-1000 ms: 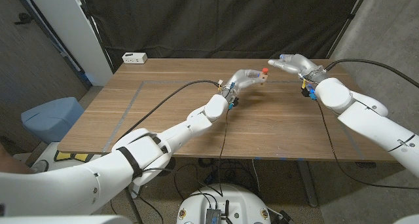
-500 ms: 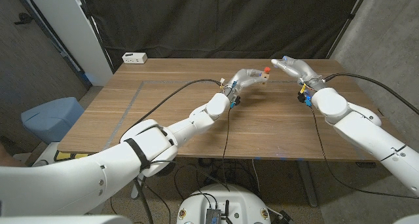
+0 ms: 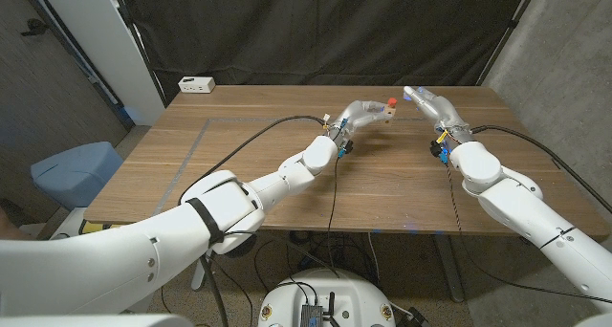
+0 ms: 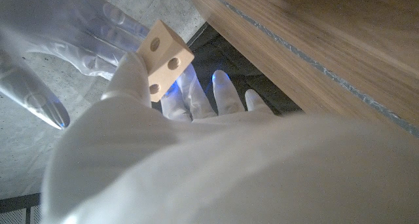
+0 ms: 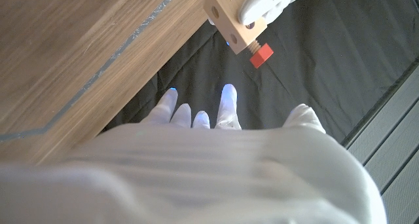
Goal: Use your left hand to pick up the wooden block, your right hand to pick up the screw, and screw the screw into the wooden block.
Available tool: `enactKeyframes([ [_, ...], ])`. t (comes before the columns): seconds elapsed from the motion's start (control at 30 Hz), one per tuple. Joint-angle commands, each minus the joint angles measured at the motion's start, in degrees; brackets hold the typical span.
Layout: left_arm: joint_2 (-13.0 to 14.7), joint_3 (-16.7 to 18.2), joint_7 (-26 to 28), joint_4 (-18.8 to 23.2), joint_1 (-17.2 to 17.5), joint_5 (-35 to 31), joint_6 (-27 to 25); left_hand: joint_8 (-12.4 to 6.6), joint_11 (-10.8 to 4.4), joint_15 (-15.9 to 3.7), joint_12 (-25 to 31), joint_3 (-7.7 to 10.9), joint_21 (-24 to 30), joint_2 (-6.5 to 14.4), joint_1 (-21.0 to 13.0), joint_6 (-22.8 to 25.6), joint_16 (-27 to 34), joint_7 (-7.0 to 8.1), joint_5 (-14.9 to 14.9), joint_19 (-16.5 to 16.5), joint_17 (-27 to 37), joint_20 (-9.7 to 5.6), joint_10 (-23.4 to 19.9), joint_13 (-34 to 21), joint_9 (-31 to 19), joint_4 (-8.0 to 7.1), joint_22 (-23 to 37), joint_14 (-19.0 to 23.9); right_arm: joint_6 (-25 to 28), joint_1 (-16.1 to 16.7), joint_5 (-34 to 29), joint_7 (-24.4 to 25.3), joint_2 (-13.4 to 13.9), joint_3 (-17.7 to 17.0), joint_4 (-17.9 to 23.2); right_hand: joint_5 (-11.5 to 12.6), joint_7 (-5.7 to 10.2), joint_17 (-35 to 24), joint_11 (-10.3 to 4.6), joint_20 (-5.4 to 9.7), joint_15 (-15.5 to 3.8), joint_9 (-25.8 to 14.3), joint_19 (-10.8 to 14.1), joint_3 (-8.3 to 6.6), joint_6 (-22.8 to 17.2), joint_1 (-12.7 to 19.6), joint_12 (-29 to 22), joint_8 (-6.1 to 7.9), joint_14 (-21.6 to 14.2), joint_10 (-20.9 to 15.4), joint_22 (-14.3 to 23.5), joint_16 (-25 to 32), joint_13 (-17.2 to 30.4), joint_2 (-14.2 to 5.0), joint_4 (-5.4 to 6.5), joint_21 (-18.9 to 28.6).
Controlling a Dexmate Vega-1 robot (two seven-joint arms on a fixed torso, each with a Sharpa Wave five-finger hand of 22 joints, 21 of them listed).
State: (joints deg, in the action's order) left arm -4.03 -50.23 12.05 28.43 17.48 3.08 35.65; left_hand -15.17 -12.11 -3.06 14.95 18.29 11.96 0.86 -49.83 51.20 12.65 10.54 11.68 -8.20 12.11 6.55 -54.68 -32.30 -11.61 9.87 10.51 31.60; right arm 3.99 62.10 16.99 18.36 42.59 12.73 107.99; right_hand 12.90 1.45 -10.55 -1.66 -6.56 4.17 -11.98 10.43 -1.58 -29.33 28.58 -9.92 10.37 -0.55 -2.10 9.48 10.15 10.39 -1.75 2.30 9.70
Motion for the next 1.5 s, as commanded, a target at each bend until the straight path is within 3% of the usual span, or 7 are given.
enactKeyframes([
  [0.03, 0.7, -0.2, 0.8, 2.0, 1.0, -0.3, -0.3, -0.47, -0.38, -5.34, 0.2, 1.49, 0.2, 3.4, -2.6, 4.9, 0.0, -0.79, 0.3, -0.4, 0.1, 0.27, -0.7, -0.5, -0.3, -1.15, 0.2, 0.4, -6.2, 0.8, 3.6, 1.5, -3.2, 0.3, -3.3, -0.1, 0.02, -0.2, -0.16, -0.22, 0.30, 0.1, -0.7, 0.15, 0.5, -0.7, 0.0, -0.12, 0.7, 1.2, 0.1, 0.2, 0.1, -0.09, 0.17, 0.1],
  [0.4, 1.6, -0.1, 1.3, 4.5, 2.0, -1.0, -1.2, -0.44, -0.37, -5.32, 0.1, 1.49, 0.2, 3.4, -2.5, 4.9, 0.0, -0.92, 0.3, -0.4, 0.1, 0.22, -0.6, -0.5, -0.3, -1.15, 0.2, 0.4, -9.8, 1.0, 5.6, 0.5, -4.2, 0.7, -5.0, -0.3, 0.80, -0.3, 0.06, -0.01, 1.14, 0.4, -3.0, 0.40, 3.6, -1.9, 0.1, -0.39, 3.2, 3.6, 0.2, 0.1, 0.0, -0.73, 0.52, 0.2],
  [0.67, 2.1, 0.0, 1.2, 5.8, 2.6, -1.2, -1.3, -0.42, -0.38, -5.33, 0.1, 1.51, 0.1, 3.4, -2.5, 4.9, 0.0, -0.85, 0.3, -0.4, 0.1, 0.30, -0.6, -0.5, -0.3, -1.17, 0.2, 0.4, -11.5, 0.9, 7.1, -0.5, -5.0, 1.3, -5.8, -0.5, 0.88, -0.6, 2.09, -0.34, 2.22, 0.8, -5.3, 0.84, 5.4, -4.0, 0.0, -0.33, 5.5, 5.9, 0.2, 0.2, -0.1, -1.67, 1.62, 0.2],
  [1.0, 2.5, 0.3, 0.9, 6.6, 3.0, -1.3, -1.3, -0.37, -0.37, -5.34, 0.2, 1.51, 0.1, 3.5, -2.5, 4.8, 0.0, -0.85, 0.3, -0.4, 0.1, 0.28, -0.7, -0.5, -0.3, -1.20, 0.2, 0.4, -12.0, 0.9, 7.1, -0.8, -5.0, 2.2, -5.8, -0.5, 1.37, -0.8, 2.72, -0.97, 2.56, 1.0, -6.8, 1.33, 4.2, -6.0, -0.2, 0.47, 6.7, 7.0, 0.2, 0.4, -0.1, -2.31, 2.61, 0.3],
  [1.5, 3.2, 0.5, 0.4, 8.0, 3.5, -1.5, -2.0, -0.33, -0.37, -5.29, 0.2, 1.49, 0.1, 3.4, -2.4, 4.8, -0.1, -0.81, 0.3, -0.4, 0.1, 0.28, -0.8, -0.6, -0.3, -1.18, 0.2, 0.5, -12.2, 0.9, 7.4, -0.3, -5.4, 2.6, -5.3, -0.4, 1.91, -0.7, 2.68, -1.23, 2.53, 1.2, -7.2, 1.48, 2.4, -6.7, -0.4, 1.01, 7.2, 7.4, 0.2, 0.5, -0.1, -2.62, 2.85, 0.5],
])
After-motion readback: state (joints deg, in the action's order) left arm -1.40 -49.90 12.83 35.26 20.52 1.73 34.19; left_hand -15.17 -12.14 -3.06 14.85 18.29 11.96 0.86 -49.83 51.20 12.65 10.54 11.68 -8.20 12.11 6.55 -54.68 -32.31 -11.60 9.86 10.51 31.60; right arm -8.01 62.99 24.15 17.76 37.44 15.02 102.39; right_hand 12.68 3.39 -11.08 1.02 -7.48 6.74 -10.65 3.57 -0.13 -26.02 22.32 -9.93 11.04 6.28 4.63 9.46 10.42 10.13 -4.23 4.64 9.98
